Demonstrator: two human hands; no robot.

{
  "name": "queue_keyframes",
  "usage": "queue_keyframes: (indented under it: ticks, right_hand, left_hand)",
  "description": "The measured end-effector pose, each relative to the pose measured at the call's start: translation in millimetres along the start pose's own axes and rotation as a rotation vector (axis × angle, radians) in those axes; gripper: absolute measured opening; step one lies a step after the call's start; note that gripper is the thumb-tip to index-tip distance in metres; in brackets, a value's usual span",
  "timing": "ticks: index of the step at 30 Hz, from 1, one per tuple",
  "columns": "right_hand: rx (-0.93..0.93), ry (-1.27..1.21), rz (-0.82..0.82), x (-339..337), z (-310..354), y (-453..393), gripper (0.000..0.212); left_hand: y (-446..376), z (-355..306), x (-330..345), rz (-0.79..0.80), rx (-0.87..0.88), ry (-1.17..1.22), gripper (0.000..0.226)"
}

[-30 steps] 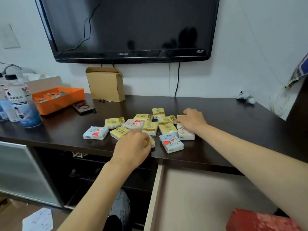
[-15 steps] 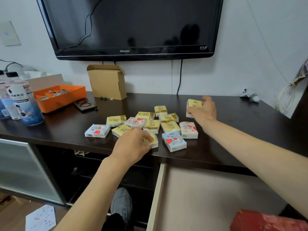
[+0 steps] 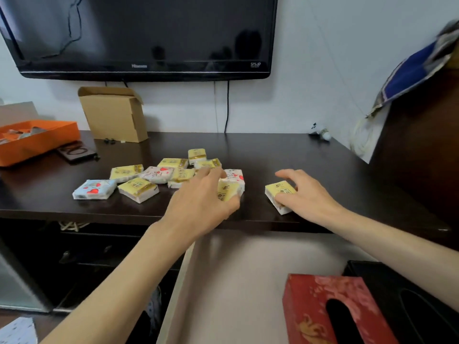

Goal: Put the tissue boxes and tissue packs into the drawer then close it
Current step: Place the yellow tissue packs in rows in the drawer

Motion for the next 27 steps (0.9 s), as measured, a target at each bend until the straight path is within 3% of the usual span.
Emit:
queue_keyframes:
  ticks: [6, 11, 17, 20, 22, 27]
  right_hand:
    - [-0.038, 0.24, 0.082, -19, -17, 12, 0.042]
    - [-0.1, 0.21, 0.235, -35, -35, 19, 0.075]
    - [-0.146, 0.152, 0.247, -37, -43, 25, 0.097]
    - [-0.135, 0.103, 0.23, -34, -39, 21, 0.092]
    - [-0.129, 0.078, 0.202, -34, -38, 19, 0.086]
    - [-0.151, 0.022, 0.168, -34, -37, 26, 0.088]
  left_hand:
    - [-41, -45, 43, 0.034, 0.033, -0.02, 0.043]
    - [-61, -48, 67, 0.251, -0.033, -0.149, 0.054]
    - [-50, -38, 47, 0.098, 0.173, -0.09, 0.043]
    - [-37, -34, 48, 0.362, 0.293, 0.068, 0.063]
    - [-31, -32, 54, 0.468, 0.309, 0.05, 0.063]
    - [-25, -30, 49, 0.337, 0.345, 0.072, 0.05]
Point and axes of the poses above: each hand's wrist, its own y-axis away from the middle knuckle, its own x-axis out of the palm, z = x × y, the point moved 3 cm from there along -y, towards the middle knuckle, and after that the axes turned 11 degrees about x, right-handed, at the moved point
